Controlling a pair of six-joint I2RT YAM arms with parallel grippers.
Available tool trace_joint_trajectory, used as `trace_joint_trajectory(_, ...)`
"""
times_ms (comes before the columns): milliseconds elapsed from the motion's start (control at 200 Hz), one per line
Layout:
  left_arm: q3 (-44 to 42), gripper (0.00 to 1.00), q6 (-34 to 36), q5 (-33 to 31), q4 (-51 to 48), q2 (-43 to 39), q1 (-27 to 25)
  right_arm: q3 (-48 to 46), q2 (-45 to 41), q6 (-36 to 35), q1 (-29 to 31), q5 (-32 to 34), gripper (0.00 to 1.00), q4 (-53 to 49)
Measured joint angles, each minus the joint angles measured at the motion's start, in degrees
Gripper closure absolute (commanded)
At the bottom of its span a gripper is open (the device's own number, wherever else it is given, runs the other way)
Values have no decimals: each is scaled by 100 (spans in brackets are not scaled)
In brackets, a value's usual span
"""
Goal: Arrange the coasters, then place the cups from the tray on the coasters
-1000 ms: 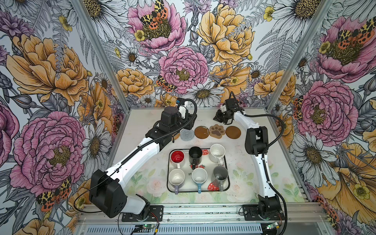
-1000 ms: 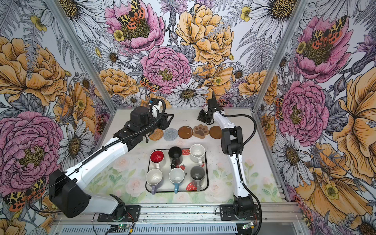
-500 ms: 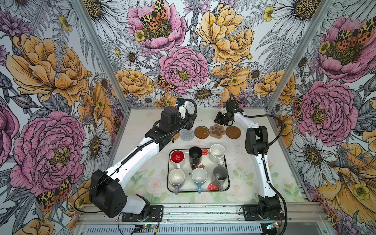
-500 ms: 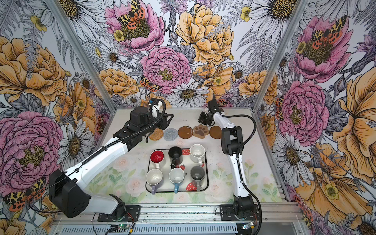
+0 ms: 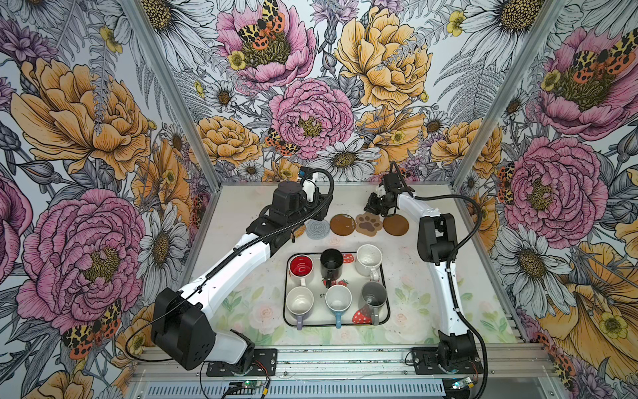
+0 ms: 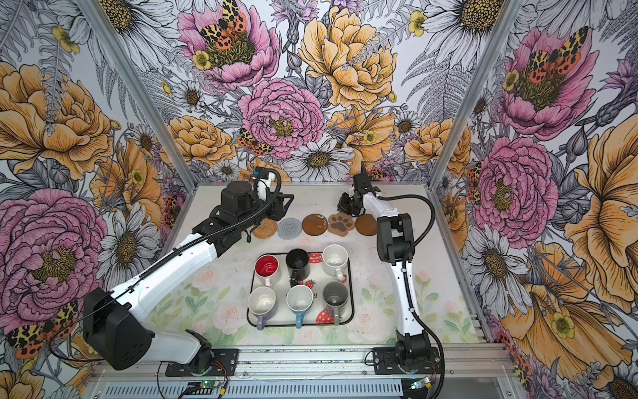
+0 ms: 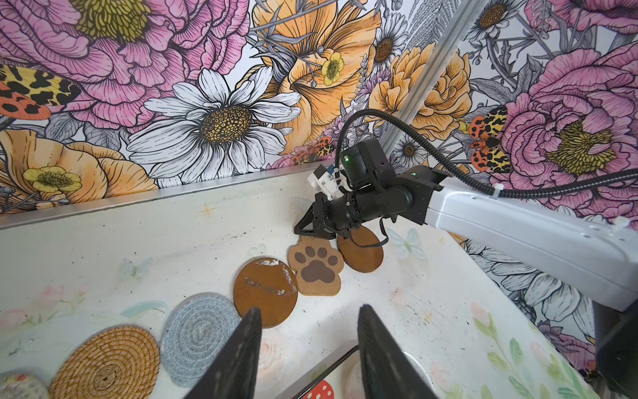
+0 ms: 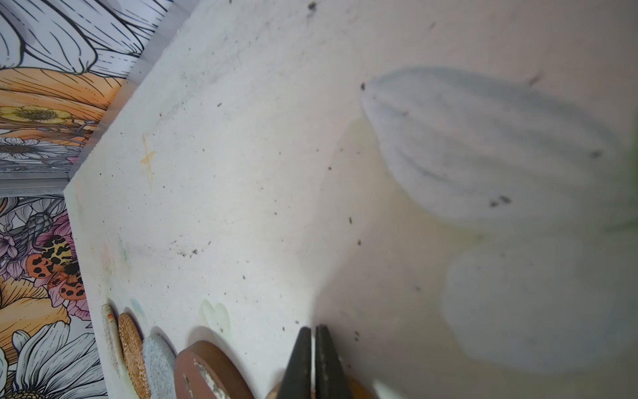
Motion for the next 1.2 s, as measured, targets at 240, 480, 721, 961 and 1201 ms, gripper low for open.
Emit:
trace_joint_trajectory(240, -63, 53, -2, -2, 2, -81, 0, -219, -129, -42, -7, -7, 91, 22)
trace_joint_trajectory(480, -81, 52, -2, -61, 7, -133, 0, -157, -142, -33, -44, -35, 89, -92)
trace_joint_trajectory(721, -83, 52, -11, -85, 22, 96, 13, 715, -133, 138, -70, -35, 87, -352)
trace_joint_trajectory(961, -87, 52, -105, -85, 44, 177, 28, 1672, 9, 339, 138, -179, 86, -258)
trace_joint_trajectory(1201, -254, 52, -120, -111, 46, 175, 33, 1685, 476, 448, 476, -264, 86, -256)
